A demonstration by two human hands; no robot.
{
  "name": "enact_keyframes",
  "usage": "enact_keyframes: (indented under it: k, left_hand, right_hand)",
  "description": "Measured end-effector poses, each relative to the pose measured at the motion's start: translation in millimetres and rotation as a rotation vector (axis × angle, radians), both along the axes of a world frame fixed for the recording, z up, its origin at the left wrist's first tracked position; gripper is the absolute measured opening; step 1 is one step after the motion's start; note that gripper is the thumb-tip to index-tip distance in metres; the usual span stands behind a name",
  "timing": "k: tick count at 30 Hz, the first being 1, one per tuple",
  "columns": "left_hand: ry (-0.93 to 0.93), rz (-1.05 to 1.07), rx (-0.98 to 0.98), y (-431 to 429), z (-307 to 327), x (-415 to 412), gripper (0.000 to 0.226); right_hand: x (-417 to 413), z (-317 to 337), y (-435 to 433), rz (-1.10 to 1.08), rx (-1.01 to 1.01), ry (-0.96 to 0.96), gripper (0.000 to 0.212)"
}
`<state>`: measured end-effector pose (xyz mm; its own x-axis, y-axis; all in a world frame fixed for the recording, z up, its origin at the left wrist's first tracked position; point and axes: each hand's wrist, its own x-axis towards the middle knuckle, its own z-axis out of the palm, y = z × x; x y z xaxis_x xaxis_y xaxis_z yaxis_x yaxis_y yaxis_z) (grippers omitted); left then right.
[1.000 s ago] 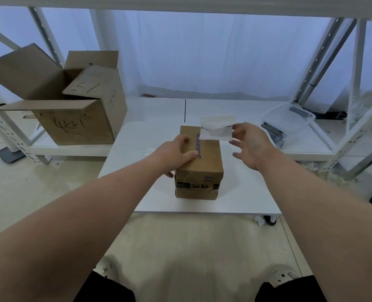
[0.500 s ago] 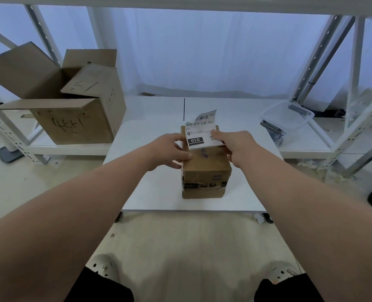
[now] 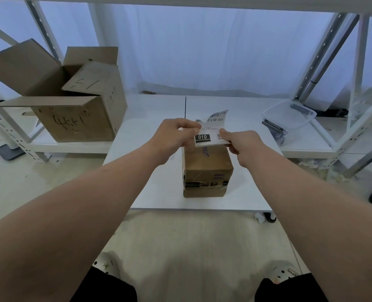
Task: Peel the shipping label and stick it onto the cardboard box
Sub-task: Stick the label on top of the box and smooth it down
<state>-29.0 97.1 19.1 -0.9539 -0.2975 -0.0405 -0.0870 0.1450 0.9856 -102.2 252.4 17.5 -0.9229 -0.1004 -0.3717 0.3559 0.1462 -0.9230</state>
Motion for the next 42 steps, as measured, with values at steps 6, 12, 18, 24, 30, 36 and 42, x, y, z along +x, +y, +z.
enact_keyframes:
  k: [6, 12, 18, 24, 30, 36, 42]
  left_hand:
    - [-0.099, 0.011, -0.113, 1.3, -3.9, -1.9, 0.021]
    - [-0.16, -0.008, -0.228, 2.3, -6.8, -5.4, 0.03]
    - [-0.108, 0.023, -0.265, 3.1, -7.8, -9.4, 0.018]
    - [-0.161, 0.142, -0.157, 3.7, -9.8, -15.6, 0.032]
    - [-0.205, 0.246, -0.182, 3.5, -11.4, -19.9, 0.035]
    - [-0.19, 0.211, -0.363, 3.7, -15.0, -22.6, 0.035]
    - [-0.209, 0.181, -0.449, 7.7, -14.8, -26.2, 0.035]
  right_hand:
    - [3.5, 0.6, -0.7, 0.154, 0.165, 0.147, 0.018]
    - [5.7, 1.9, -3.4, 0.217, 0.289, 0.258, 0.024]
    - [-5.3, -3.7, -4.2, 0.21, 0.35, 0.201, 0.034]
    - [-10.8, -5.6, -5.6, 0.214, 0.419, 0.243, 0.034]
    - [-14.7, -8.9, -7.7, 0.204, 0.404, 0.233, 0.037]
    - [-18.0, -10.4, -5.4, 0.217, 0.471, 0.274, 0.044]
    - [-21.0, -13.8, -4.4, 0.247, 0.513, 0.305, 0.047]
